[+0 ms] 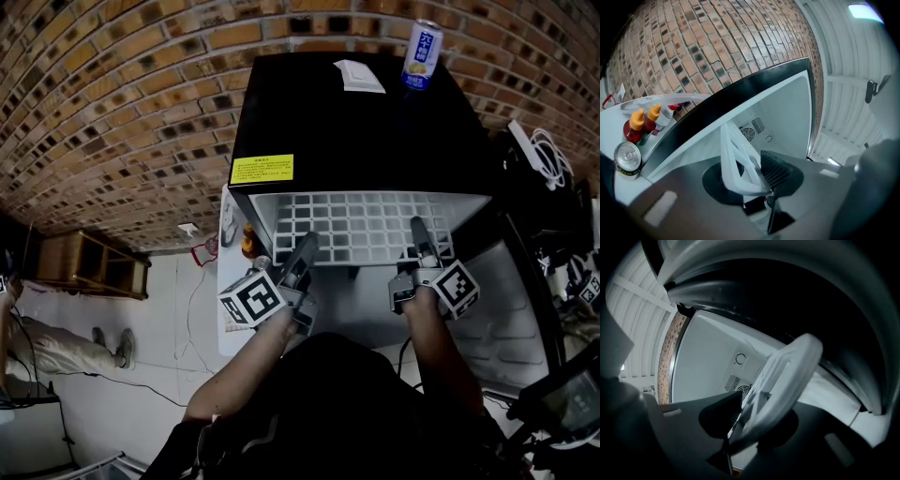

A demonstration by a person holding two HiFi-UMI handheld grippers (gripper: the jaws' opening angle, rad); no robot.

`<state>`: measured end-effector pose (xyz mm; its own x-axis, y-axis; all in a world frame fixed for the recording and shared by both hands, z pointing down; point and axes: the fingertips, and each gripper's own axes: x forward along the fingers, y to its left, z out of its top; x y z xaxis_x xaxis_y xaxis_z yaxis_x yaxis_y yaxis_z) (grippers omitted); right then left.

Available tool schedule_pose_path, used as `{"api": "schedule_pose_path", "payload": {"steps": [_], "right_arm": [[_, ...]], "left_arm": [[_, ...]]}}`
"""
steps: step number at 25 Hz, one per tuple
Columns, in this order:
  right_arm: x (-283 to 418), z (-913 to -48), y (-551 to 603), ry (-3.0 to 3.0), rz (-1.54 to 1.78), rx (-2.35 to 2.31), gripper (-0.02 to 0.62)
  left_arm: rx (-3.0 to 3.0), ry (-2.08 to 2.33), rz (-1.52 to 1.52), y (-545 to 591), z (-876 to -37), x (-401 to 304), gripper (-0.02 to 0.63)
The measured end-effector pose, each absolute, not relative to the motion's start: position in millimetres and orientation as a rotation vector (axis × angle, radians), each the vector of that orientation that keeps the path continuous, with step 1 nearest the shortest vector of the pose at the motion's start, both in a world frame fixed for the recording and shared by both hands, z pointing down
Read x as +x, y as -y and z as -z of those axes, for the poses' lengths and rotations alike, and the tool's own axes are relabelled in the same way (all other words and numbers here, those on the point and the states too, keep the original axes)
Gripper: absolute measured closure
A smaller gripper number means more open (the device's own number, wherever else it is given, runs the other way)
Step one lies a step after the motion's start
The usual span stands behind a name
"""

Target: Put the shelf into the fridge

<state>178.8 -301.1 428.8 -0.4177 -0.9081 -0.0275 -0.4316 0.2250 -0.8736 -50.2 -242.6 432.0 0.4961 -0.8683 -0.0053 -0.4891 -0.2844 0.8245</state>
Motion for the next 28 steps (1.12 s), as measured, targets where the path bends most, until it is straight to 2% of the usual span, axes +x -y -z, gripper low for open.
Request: {"api": "schedule_pose_path", "payload": {"steps": [28], "right_arm": [[178,-432,337,-1.908,1.037,-1.410,0.477]], "left_arm": [[1.877,1.382,0.600,283,-432,-58,0.492]]}}
